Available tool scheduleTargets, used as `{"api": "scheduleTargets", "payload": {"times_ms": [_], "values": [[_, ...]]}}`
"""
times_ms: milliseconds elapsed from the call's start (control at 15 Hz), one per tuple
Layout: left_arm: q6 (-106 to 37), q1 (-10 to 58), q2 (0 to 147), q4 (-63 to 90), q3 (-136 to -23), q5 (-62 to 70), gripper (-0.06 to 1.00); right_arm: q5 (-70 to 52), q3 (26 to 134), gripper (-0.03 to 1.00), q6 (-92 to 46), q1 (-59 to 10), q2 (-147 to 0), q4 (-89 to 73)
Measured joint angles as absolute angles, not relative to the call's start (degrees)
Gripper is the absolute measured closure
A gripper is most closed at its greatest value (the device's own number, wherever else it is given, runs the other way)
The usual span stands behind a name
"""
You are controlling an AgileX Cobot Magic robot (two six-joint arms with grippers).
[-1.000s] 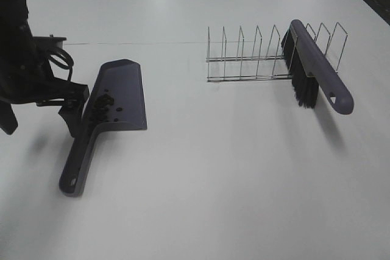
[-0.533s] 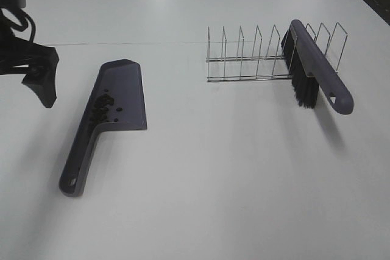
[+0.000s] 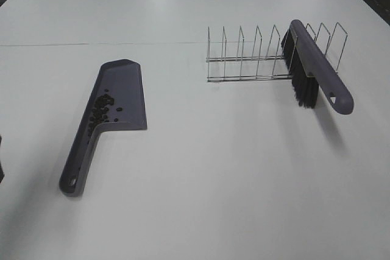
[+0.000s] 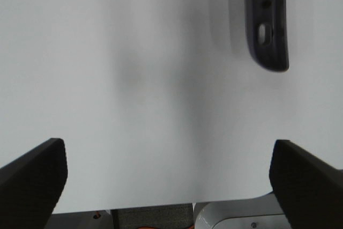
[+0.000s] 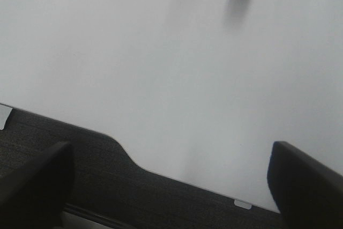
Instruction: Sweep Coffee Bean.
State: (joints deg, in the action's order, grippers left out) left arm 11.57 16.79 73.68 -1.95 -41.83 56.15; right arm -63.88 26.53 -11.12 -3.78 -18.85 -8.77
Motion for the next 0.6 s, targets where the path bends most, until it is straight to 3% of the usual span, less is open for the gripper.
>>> {"api": "scheduleTargets", "payload": {"times_ms": [200,600], "values": [[11.6,16.8,64.6,-2.0,-33.2,56.4,-0.01,-63.9,26.5,0.11,-11.1,-3.8,-18.9,-8.8],[13.3,16.8,45.8,-2.0,-30.3,61.6,-0.01,-63.9,26.5,0.11,-11.1,-3.8,-18.9,-8.8]]}}
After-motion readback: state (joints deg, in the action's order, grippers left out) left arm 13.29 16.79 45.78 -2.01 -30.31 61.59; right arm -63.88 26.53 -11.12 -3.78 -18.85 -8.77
